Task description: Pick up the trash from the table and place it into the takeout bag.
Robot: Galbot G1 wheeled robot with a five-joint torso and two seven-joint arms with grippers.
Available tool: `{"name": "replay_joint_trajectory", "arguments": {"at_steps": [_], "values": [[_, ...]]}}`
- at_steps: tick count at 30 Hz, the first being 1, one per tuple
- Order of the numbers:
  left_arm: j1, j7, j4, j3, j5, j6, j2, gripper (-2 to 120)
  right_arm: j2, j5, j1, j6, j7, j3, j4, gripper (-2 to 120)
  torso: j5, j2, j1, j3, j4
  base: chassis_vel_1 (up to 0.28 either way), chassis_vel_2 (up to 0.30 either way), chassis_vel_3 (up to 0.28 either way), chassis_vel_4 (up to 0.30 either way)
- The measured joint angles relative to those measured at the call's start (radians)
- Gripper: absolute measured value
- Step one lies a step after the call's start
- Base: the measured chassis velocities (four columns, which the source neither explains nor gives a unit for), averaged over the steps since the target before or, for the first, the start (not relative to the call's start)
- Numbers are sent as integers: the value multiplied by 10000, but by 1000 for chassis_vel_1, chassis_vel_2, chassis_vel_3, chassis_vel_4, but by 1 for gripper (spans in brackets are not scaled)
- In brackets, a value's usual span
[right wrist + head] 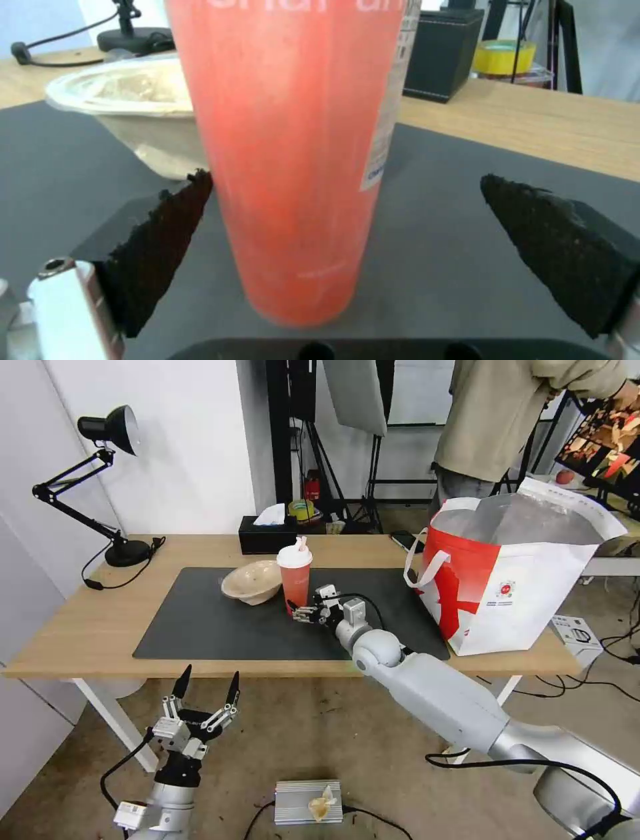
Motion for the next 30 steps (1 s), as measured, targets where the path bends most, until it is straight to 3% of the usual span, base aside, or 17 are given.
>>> {"name": "replay_joint_trajectory", "arguments": {"at_steps": [30], "values": [[-88, 27, 176, -51, -44, -87, 59, 100, 810, -685, 384, 491, -600, 19, -1438, 97, 0, 0, 0, 0, 0, 0, 0, 0, 0]]}}
